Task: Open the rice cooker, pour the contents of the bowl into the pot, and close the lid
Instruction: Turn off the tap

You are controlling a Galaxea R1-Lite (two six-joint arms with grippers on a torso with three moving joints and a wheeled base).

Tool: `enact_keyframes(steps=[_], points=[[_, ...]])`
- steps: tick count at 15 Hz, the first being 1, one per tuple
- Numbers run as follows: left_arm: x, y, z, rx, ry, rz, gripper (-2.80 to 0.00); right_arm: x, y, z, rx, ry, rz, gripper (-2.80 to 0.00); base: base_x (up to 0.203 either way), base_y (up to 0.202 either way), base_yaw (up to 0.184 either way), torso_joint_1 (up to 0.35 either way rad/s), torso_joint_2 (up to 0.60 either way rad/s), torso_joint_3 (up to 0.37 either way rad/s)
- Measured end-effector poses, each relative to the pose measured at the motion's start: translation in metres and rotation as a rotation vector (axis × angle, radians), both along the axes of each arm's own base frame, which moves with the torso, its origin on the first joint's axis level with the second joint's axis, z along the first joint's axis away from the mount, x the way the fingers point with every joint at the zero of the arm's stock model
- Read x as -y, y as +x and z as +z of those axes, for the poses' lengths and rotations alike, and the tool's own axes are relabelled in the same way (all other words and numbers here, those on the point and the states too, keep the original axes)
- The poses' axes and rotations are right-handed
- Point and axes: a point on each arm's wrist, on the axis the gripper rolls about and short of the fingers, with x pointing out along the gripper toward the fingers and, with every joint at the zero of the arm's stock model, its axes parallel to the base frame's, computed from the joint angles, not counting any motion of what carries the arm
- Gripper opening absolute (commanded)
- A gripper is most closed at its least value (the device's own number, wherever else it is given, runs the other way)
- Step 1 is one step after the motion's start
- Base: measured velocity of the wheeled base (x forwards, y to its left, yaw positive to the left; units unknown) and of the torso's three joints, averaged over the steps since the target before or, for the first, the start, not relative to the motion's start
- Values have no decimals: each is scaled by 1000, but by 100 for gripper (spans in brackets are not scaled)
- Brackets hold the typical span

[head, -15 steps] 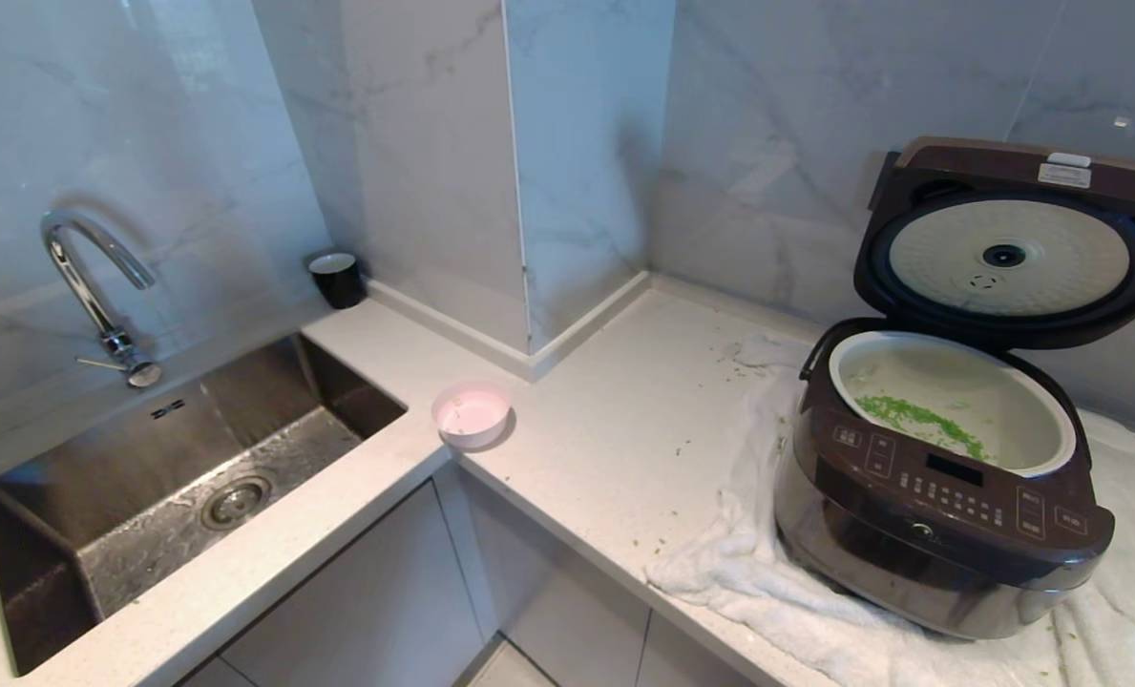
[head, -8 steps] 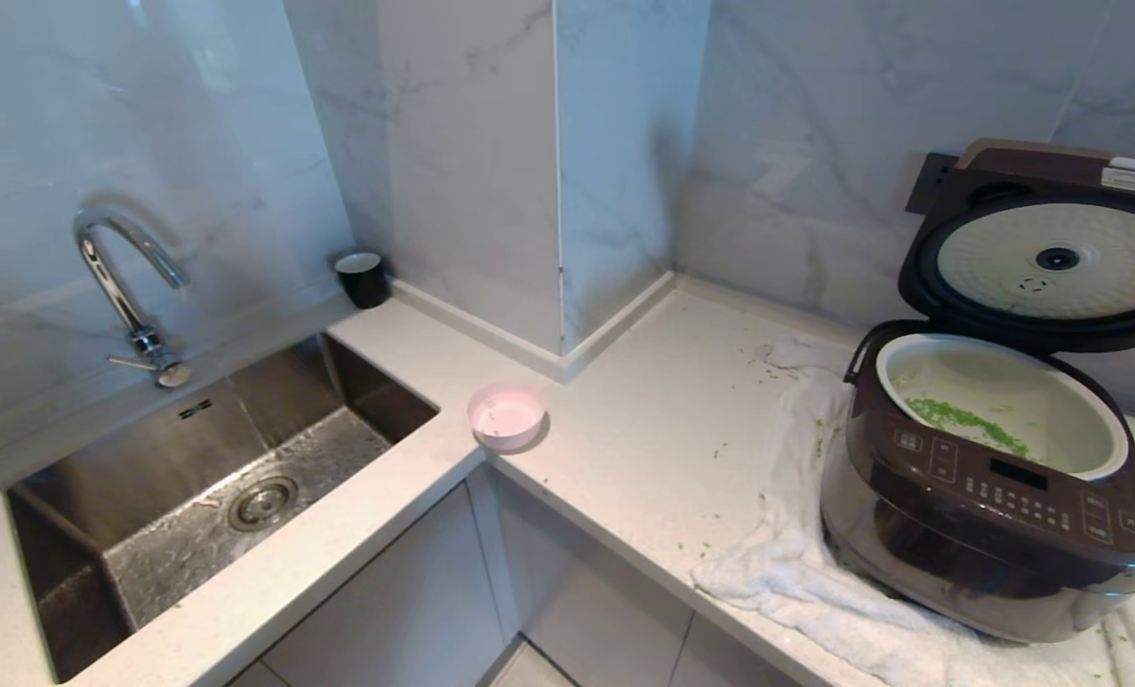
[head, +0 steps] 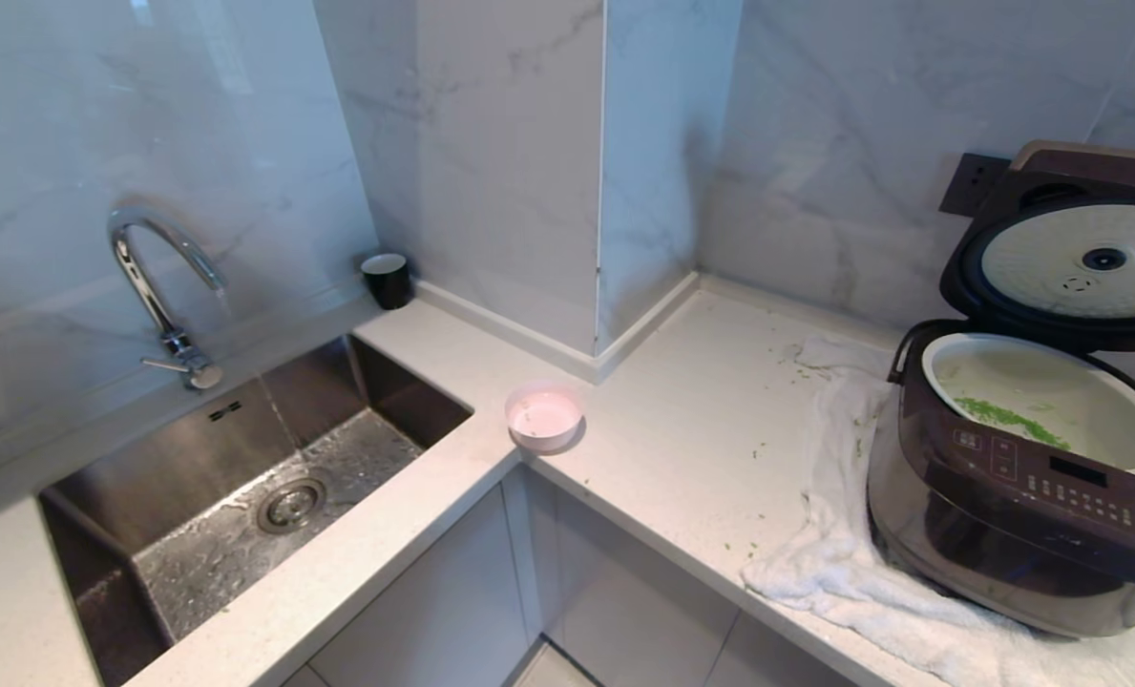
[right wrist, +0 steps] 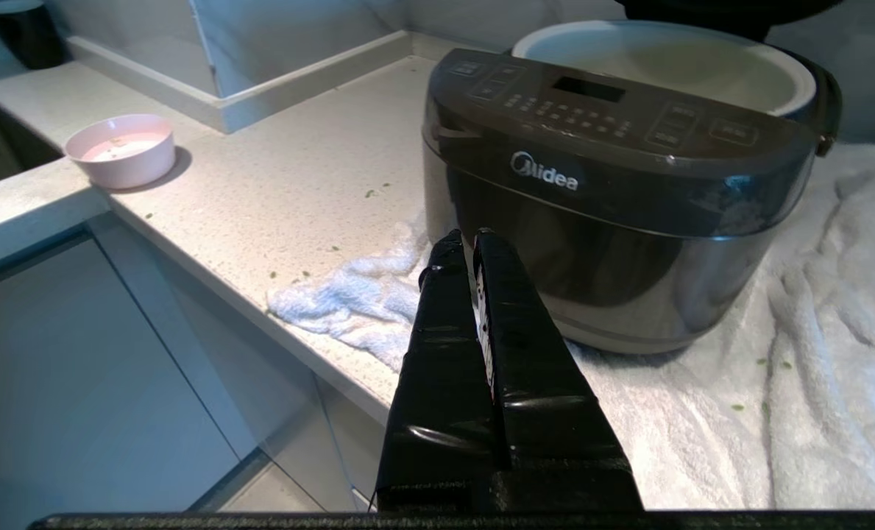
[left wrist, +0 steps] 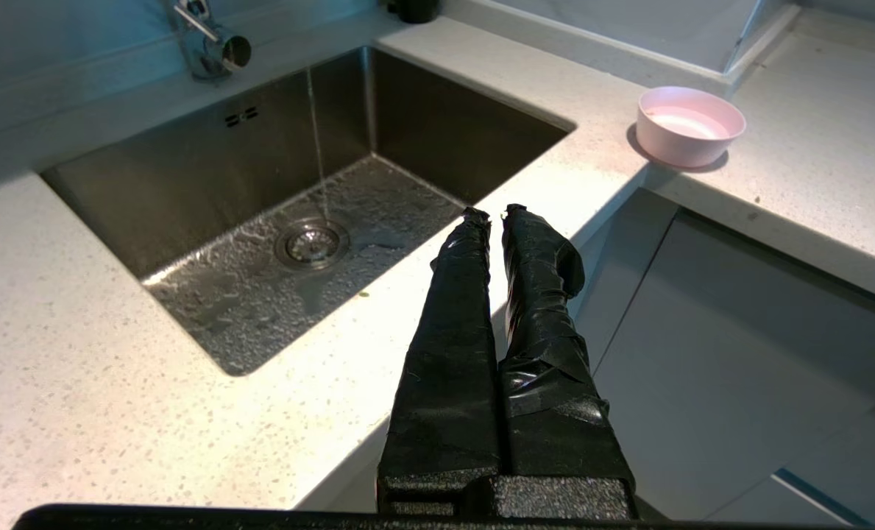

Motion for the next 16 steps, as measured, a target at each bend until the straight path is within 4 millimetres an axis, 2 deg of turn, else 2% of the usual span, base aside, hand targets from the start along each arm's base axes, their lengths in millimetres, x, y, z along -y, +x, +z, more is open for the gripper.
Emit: enact_keyframes(steps=[2, 9, 16], points=[[0, 0, 0, 0, 0, 0, -280, 0, 0, 0, 0, 1, 0, -280, 68, 0, -1, -6, -4, 1], [0, 0, 0, 1, -1, -1, -280, 0, 0, 0, 0, 1, 0, -280, 174, 0, 1, 7, 0, 2], [0, 0, 0, 1, 0, -1, -280, 0, 0, 0, 0, 2, 0, -280, 0, 0, 0, 0, 0, 0]])
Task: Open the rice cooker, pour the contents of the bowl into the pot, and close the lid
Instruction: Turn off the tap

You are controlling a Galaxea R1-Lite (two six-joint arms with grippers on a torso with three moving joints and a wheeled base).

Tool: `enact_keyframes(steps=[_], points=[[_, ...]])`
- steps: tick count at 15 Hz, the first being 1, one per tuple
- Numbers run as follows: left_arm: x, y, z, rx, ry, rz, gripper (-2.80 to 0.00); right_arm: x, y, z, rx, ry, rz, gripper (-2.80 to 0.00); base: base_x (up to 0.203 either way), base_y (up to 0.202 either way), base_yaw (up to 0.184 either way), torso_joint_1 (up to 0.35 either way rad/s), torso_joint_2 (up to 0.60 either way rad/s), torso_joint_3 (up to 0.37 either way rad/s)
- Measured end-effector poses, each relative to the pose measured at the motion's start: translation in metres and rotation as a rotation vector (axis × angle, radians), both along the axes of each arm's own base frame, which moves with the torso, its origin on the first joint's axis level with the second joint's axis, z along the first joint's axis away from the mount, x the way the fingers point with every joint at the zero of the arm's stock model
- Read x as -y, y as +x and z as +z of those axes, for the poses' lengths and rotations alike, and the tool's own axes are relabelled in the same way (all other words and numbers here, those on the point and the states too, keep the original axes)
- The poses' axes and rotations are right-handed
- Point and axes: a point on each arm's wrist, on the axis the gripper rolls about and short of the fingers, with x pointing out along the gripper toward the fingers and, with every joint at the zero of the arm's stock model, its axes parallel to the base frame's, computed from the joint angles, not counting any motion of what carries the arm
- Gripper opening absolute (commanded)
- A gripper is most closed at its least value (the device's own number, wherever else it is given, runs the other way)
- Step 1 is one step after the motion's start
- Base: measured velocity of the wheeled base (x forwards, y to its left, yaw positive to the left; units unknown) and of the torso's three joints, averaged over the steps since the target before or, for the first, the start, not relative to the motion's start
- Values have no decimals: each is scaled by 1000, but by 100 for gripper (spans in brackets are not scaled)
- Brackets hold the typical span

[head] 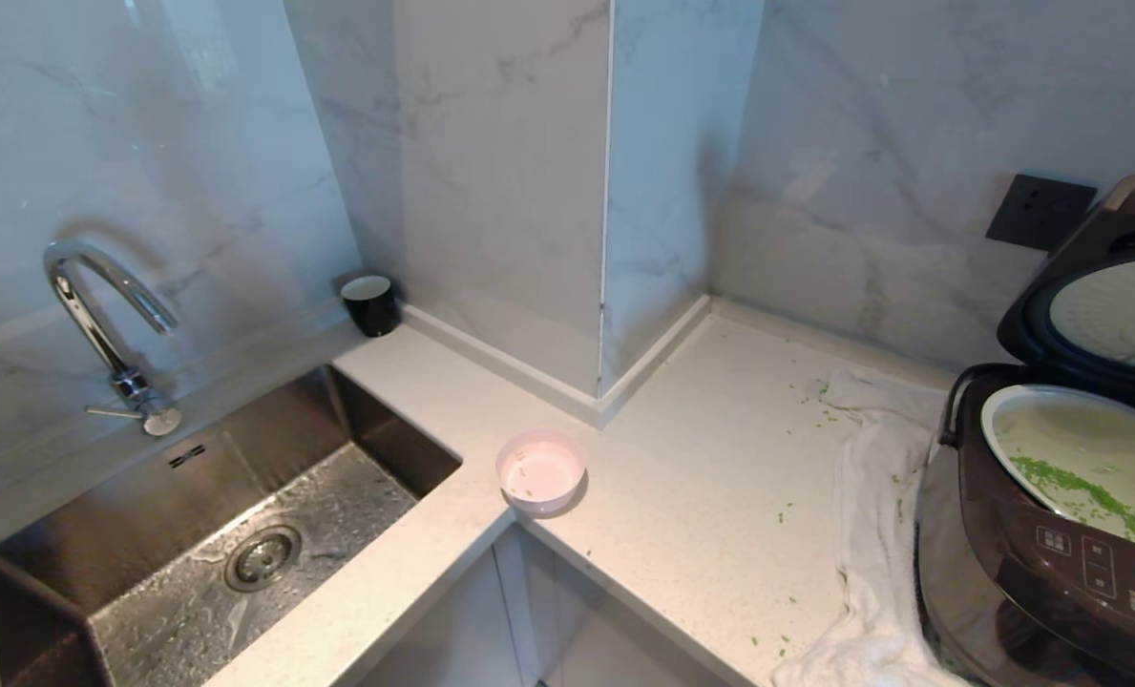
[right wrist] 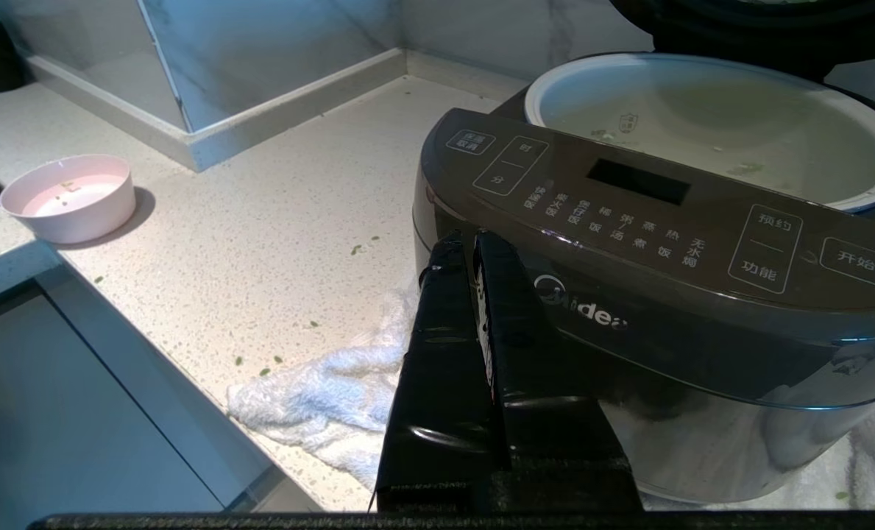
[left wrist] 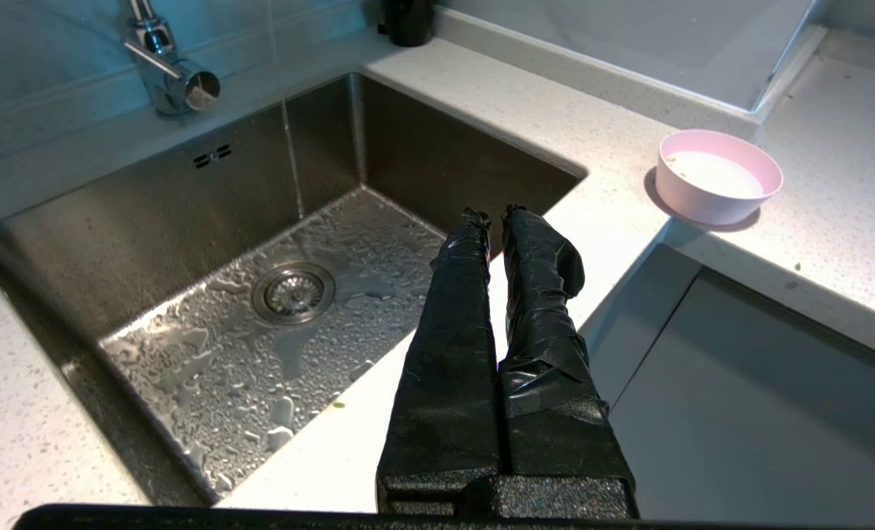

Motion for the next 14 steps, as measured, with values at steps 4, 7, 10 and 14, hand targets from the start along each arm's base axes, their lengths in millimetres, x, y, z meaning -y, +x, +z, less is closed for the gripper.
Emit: enact_keyframes(steps=[4, 7, 10, 14], points=[[0, 0, 0, -11, 6, 1, -280, 0, 0, 0, 0, 0, 0, -280, 0, 0, 0, 0, 0, 0], [0, -2, 19, -8, -1, 24, -280, 0, 0, 0, 0, 0, 0, -280, 0, 0, 0, 0, 0, 0], [-1, 13, 67, -37, -65, 55, -280, 0, 0, 0, 0, 0, 0, -280, 0, 0, 0, 0, 0, 0], [-6, 92, 122, -203, -108, 185, -280, 0, 0, 0, 0, 0, 0, -280, 0, 0, 0, 0, 0, 0]])
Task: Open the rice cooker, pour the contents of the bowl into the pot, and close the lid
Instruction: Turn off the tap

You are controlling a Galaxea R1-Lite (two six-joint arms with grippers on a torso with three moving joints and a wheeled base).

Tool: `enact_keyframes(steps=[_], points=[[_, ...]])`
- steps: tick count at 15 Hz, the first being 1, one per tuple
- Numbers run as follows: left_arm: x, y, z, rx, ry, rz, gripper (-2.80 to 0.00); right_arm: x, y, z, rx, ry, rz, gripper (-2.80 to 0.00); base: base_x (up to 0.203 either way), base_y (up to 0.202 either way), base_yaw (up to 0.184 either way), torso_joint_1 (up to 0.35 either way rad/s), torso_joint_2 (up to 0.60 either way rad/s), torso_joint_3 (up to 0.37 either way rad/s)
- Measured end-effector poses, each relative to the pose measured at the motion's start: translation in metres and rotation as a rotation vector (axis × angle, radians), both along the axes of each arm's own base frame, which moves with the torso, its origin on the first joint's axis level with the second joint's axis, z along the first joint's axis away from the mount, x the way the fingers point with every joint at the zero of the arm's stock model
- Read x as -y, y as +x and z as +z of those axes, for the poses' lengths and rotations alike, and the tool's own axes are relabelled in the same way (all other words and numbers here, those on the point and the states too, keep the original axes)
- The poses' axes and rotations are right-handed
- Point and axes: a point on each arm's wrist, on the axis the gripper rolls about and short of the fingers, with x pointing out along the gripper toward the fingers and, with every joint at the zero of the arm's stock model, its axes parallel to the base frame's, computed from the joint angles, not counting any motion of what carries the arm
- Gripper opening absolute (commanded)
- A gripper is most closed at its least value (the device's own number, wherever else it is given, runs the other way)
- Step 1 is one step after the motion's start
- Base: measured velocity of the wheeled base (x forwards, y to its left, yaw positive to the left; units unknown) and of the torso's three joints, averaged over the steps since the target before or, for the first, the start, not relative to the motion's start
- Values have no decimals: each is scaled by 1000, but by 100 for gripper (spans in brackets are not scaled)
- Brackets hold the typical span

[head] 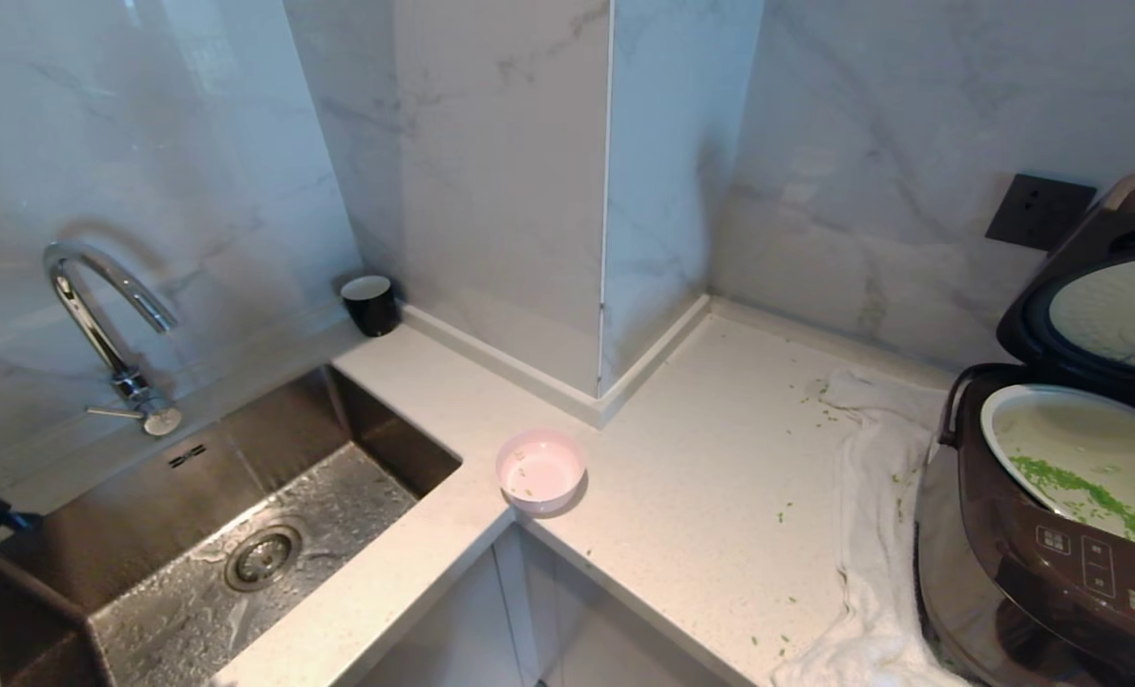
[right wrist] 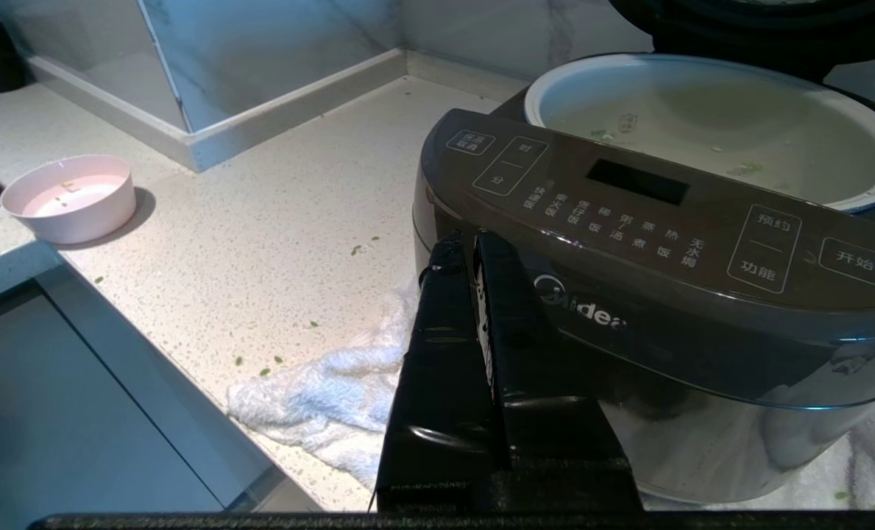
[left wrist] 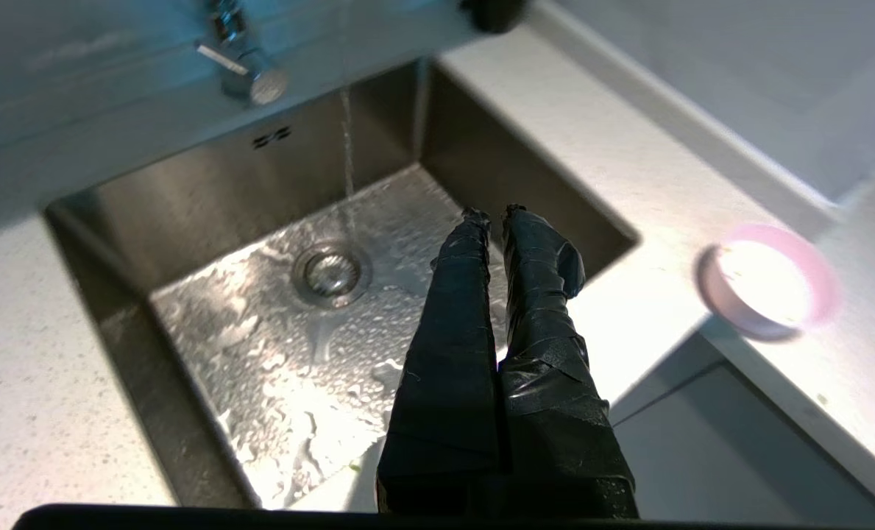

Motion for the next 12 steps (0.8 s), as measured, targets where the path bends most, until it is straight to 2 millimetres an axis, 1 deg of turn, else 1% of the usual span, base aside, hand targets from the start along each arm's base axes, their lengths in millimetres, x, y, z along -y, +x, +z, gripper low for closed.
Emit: enact_keyframes(steps=[2, 3, 4, 5, 7, 8, 10, 12], points=[[-11, 56, 16, -85, -16, 92, -280, 0, 0, 0, 0, 0, 0, -280, 0, 0, 0, 0, 0, 0], [-18, 80, 20, -113, -22, 136, -280, 0, 0, 0, 0, 0, 0, -280, 0, 0, 0, 0, 0, 0], [-29, 106, 21, -145, -30, 185, -280, 0, 0, 0, 0, 0, 0, -280, 0, 0, 0, 0, 0, 0], [-43, 129, 18, -181, -38, 234, -280, 0, 0, 0, 0, -1, 0, -280, 0, 0, 0, 0, 0, 0], [-74, 165, 3, -257, -60, 329, -280, 0, 0, 0, 0, -1, 0, -280, 0, 0, 0, 0, 0, 0], [-92, 179, -7, -295, -76, 372, -280, 0, 0, 0, 0, -1, 0, -280, 0, 0, 0, 0, 0, 0], [-122, 200, -29, -359, -117, 414, -280, 0, 0, 0, 0, 0, 1, -280, 0, 0, 0, 0, 0, 0], [-146, 219, -50, -404, -160, 425, -280, 0, 0, 0, 0, 0, 0, -280, 0, 0, 0, 0, 0, 0]])
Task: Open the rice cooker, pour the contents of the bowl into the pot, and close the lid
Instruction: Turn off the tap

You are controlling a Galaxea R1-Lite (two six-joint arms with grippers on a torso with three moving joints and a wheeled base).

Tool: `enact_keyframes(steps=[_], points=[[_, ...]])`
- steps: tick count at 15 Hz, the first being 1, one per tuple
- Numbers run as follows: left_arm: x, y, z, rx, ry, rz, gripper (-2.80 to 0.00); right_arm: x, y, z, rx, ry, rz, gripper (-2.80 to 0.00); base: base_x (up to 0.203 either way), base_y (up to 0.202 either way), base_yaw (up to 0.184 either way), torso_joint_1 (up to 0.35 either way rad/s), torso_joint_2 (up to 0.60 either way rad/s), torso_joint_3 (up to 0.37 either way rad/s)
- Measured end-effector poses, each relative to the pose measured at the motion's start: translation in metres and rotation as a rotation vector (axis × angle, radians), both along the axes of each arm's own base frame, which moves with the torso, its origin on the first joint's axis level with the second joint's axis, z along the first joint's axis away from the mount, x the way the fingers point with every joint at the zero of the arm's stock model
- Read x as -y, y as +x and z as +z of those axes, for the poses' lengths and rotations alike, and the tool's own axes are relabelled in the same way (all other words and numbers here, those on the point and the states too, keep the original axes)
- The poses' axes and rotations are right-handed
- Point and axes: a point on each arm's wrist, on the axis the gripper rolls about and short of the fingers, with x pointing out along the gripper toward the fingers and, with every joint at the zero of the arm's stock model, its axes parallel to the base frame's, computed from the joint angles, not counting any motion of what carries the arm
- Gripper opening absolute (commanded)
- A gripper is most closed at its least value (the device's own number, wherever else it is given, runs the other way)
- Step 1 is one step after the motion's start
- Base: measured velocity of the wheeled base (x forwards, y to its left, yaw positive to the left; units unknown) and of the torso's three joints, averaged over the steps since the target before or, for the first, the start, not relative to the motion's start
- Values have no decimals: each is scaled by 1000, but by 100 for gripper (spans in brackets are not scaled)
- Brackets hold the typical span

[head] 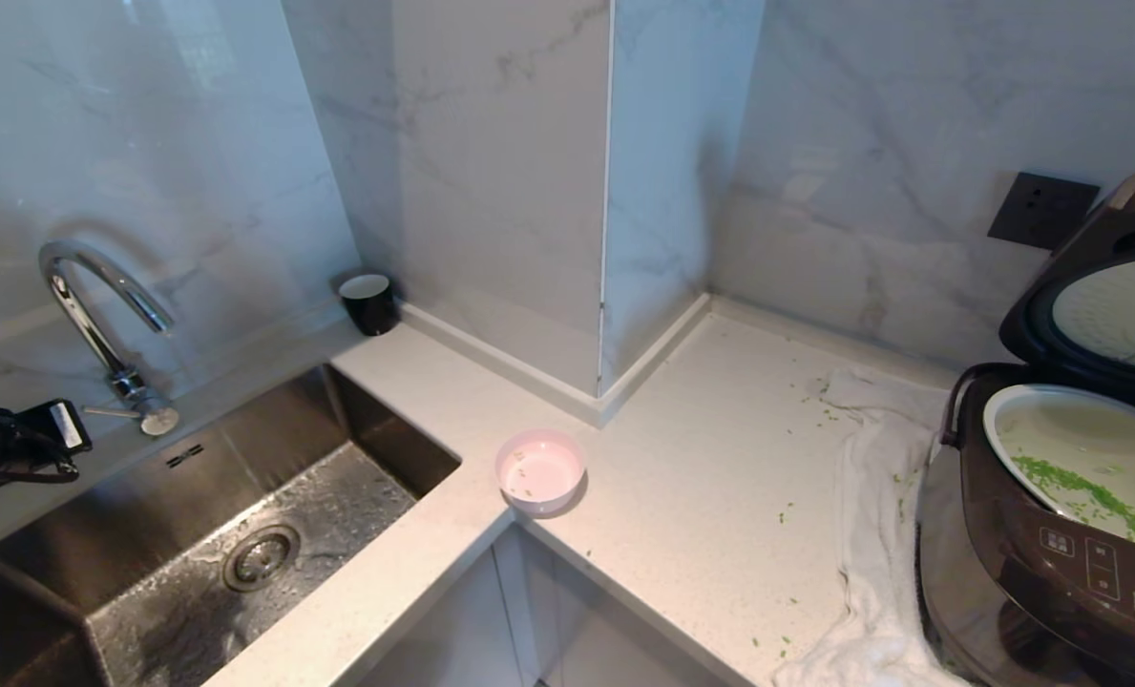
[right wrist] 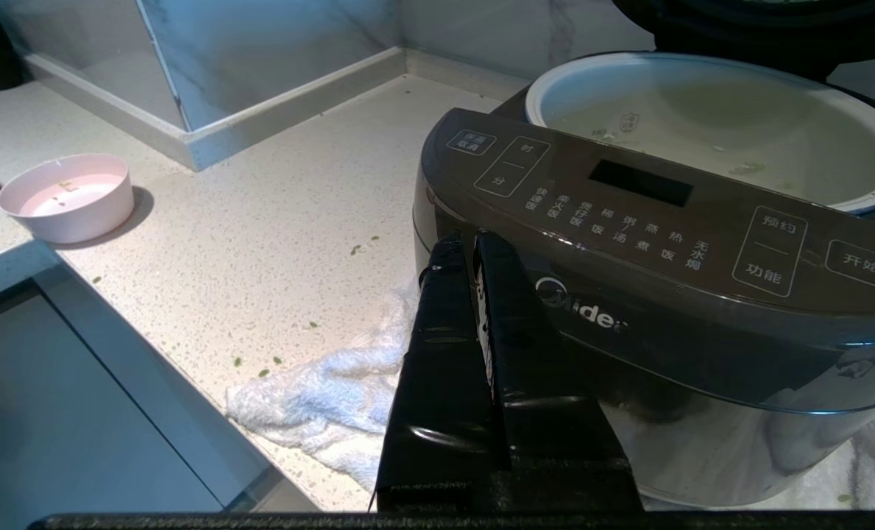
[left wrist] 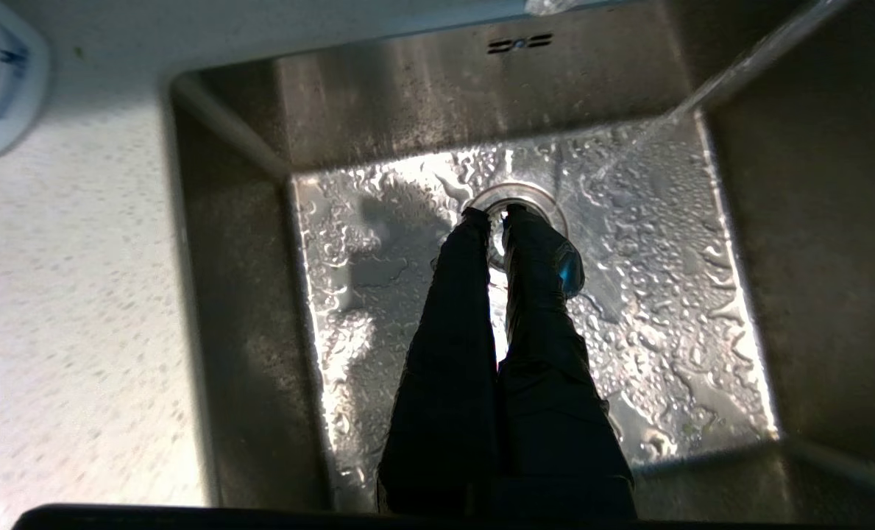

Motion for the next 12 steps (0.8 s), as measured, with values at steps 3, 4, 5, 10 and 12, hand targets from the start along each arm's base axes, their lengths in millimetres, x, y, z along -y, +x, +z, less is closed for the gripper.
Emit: enact_keyframes(steps=[3, 4, 5, 10, 12], points=[[-35, 34, -21, 64, -2, 30, -280, 0, 0, 0, 0, 0, 0, -280, 0, 0, 0, 0, 0, 0], [-44, 45, -24, 100, 12, 34, -280, 0, 0, 0, 0, 0, 0, -280, 0, 0, 0, 0, 0, 0], [-51, 55, -28, 119, 20, 37, -280, 0, 0, 0, 0, 0, 0, -280, 0, 0, 0, 0, 0, 0], [-67, 86, -57, 101, -3, 19, -280, 0, 0, 0, 0, 0, 0, -280, 0, 0, 0, 0, 0, 0], [-71, 92, -64, 99, -5, 20, -280, 0, 0, 0, 0, -1, 0, -280, 0, 0, 0, 0, 0, 0]])
